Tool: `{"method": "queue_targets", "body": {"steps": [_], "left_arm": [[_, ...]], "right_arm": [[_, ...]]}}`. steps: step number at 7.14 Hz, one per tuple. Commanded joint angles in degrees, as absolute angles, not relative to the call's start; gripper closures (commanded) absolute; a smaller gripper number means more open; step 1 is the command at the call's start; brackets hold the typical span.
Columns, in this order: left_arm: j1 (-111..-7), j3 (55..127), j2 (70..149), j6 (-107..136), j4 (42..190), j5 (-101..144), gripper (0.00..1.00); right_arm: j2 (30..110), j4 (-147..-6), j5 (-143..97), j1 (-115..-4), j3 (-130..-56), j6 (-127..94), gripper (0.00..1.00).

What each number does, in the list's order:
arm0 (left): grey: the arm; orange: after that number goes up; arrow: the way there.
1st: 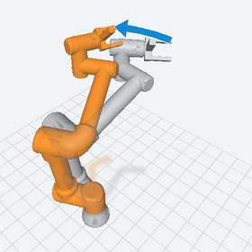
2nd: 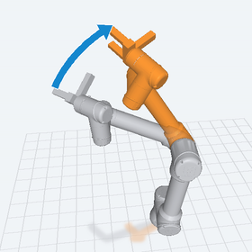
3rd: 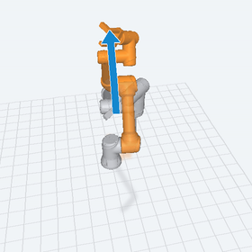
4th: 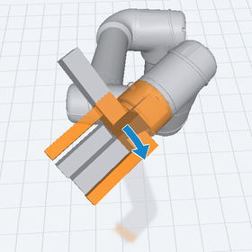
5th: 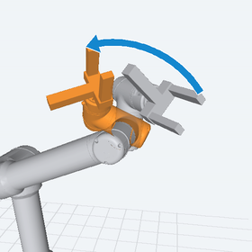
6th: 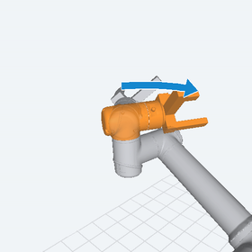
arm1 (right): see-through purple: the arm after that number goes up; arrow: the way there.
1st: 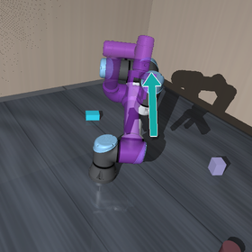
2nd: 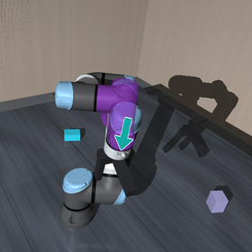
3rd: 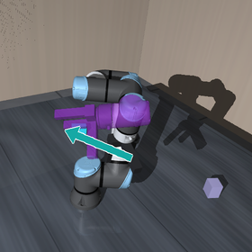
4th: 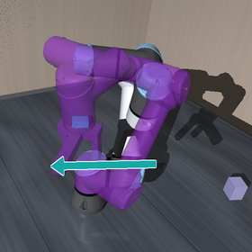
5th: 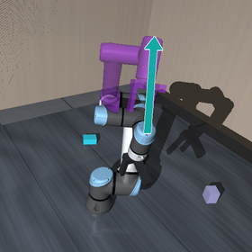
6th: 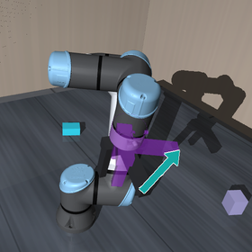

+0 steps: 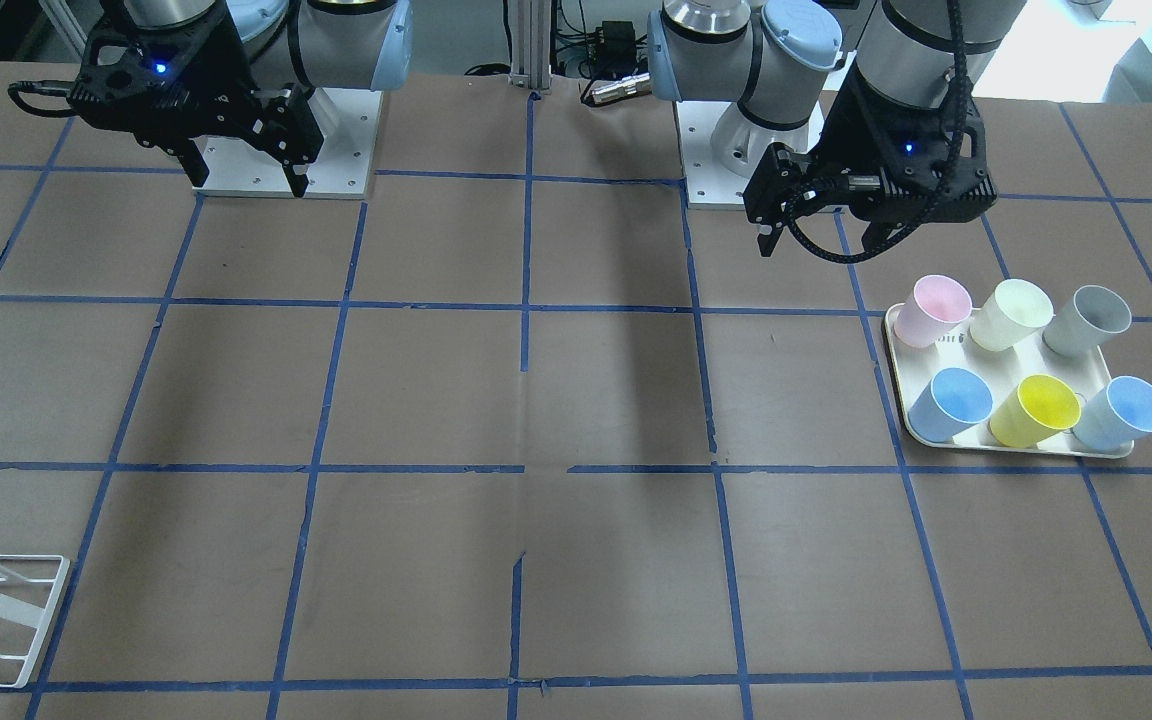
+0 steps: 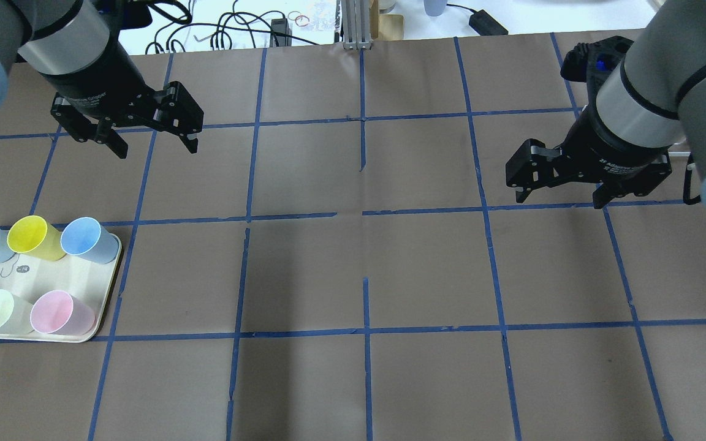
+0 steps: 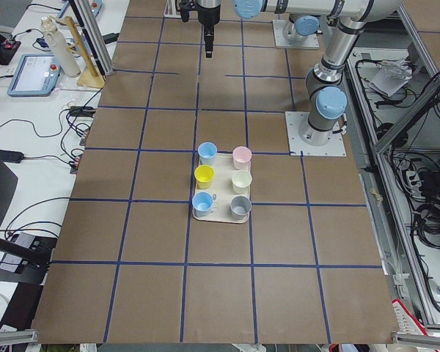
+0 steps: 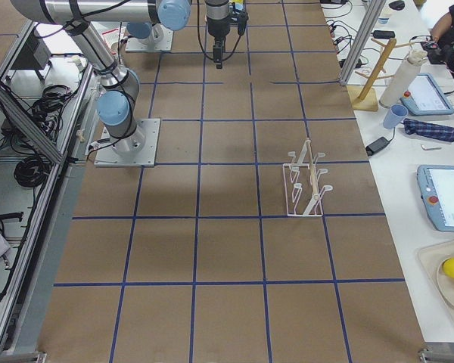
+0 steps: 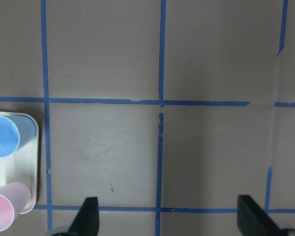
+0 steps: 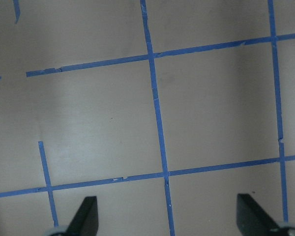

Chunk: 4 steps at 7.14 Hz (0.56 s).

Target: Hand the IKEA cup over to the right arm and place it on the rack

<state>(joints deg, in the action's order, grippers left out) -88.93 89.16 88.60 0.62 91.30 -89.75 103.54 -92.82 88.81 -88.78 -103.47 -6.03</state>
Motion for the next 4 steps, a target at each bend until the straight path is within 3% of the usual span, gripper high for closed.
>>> {"method": "queue_targets", "body": {"steps": [1, 4], "left_arm": [[-88.95, 90.08, 88.16, -0.17, 91.06, -90.08, 0.00], [-81.52, 92.63, 87.19, -9.91, 91.76, -90.53, 0.00]], "right_arm": [[103.54, -92.55, 89.03, -88.77, -103.53, -5.98, 0.00], [103.54, -92.20, 88.86, -88.77, -103.71, -6.15, 0.00]]}}
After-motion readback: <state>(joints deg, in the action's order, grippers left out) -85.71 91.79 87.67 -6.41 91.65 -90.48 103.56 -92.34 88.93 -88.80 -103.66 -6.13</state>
